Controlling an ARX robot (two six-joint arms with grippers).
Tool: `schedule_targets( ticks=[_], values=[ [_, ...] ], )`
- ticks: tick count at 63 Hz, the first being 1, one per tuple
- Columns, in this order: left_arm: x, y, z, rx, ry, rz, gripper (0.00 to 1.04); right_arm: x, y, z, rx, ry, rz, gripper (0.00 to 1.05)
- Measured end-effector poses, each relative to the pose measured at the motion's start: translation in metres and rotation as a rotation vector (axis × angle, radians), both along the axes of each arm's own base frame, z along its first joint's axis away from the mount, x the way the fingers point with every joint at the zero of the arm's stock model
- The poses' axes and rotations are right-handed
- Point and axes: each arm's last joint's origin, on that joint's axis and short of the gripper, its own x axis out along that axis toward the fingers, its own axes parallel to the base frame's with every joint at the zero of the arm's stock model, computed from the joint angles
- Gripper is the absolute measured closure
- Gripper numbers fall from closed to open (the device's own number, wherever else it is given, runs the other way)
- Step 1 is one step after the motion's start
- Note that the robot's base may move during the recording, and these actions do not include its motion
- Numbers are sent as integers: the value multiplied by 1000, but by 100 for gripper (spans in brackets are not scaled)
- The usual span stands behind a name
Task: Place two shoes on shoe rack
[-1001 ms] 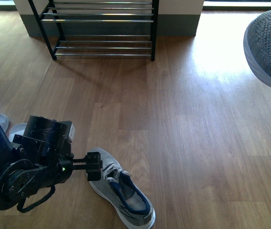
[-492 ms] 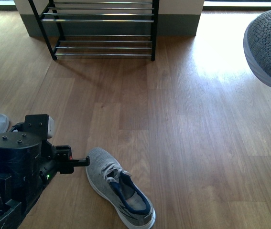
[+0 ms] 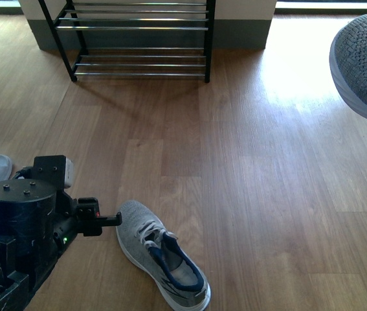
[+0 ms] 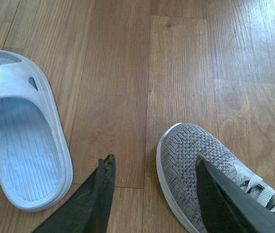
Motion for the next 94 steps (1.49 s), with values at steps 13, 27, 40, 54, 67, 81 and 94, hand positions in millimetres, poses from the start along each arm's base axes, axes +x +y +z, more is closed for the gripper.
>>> schedule_targets(
  ticks=[13, 27, 40, 54, 67, 81, 94],
  values=[
    [0, 0, 0, 1, 0, -3, 28, 0, 0, 0, 0, 0, 0, 103],
    [0, 0, 0, 0, 0, -2, 61, 0, 0, 0, 0, 0, 0, 103],
    [-43, 42, 58, -9, 100, -76, 96, 0, 0, 0, 1, -1, 5, 103],
    [-119, 76, 231, 64, -611, 38, 66, 0, 1, 0, 2, -2, 11, 103],
    [-122, 76, 238, 69, -658, 35, 27, 0, 0, 0, -2, 1, -5, 103],
    [-117, 67, 224, -29, -111, 233, 10, 0, 0, 0, 0, 1, 1, 103],
    [-60, 25, 191, -148, 121, 21, 9, 0, 0, 0, 0, 1, 1, 103]
  ],
)
